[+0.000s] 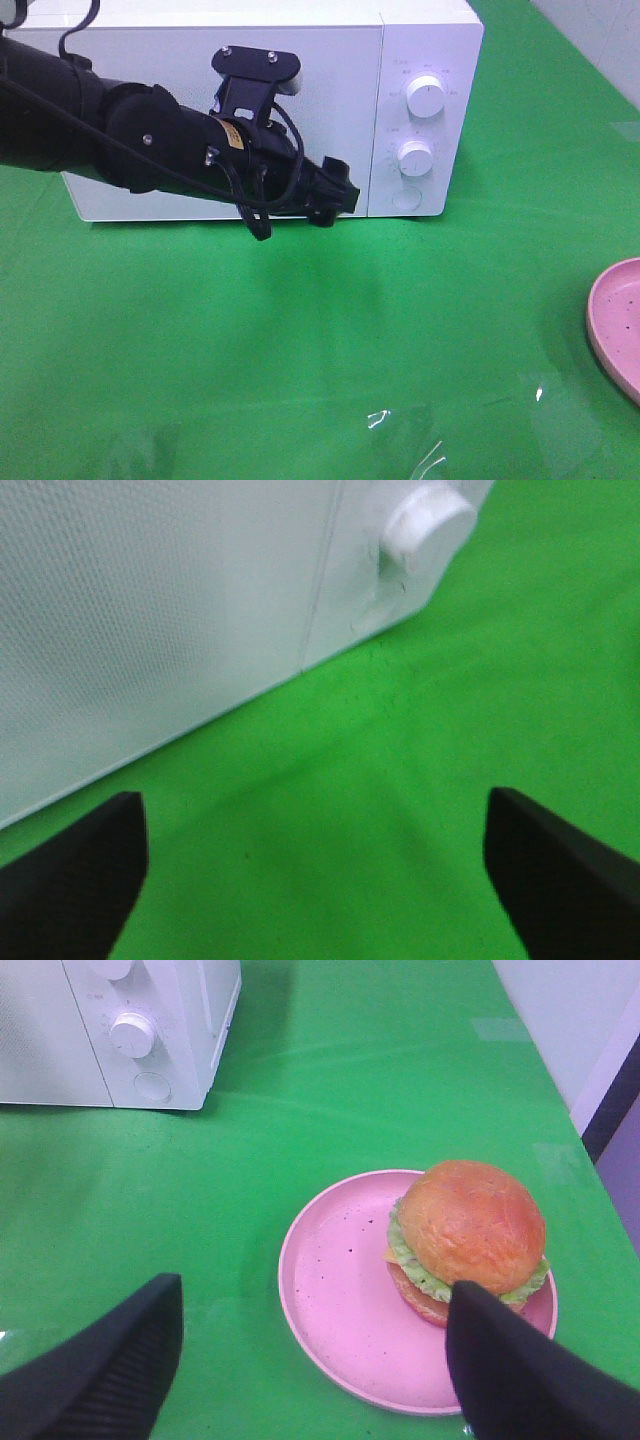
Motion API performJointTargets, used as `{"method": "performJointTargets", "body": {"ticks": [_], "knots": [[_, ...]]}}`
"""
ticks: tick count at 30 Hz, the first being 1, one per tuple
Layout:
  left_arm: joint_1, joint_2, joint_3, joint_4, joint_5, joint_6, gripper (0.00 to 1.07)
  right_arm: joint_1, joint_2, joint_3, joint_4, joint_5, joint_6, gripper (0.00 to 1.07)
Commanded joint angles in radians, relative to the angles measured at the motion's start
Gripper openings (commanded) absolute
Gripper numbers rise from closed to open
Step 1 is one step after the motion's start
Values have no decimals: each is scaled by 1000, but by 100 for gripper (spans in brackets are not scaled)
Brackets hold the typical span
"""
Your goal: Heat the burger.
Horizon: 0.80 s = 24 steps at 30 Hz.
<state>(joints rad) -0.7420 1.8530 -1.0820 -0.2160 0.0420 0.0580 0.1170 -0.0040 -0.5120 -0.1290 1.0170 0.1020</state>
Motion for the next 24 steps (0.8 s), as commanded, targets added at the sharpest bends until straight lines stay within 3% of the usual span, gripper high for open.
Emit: {"method": "performJointTargets", "body": {"ticks": [1,2,4,7,13,18,23,24], "knots": [[-8,-46,-5,-1,181,-16,103,-4,-25,5,-1,-14,-6,70],[-8,-46,-5,-1,181,-16,103,-4,-25,5,-1,-14,-6,70],[-8,-98,-5,-5,363,-47,103,-4,-25,5,-1,-14,-6,70],[-8,-114,-5,-5,403,-47,103,-4,-25,5,-1,-14,-6,70],[-8,-246,-5,25,658,-43,103,-4,-25,5,-1,-14,-6,70],[-5,-291,-5,51,715,-49,103,-4,-25,5,-1,-14,-6,70],[105,-360,-5,61,849,-65,103,-4,-25,5,0,-14,-6,69],[160,-377,-5,63,886,-58,103,-4,-25,5,0,-14,-6,69]]}}
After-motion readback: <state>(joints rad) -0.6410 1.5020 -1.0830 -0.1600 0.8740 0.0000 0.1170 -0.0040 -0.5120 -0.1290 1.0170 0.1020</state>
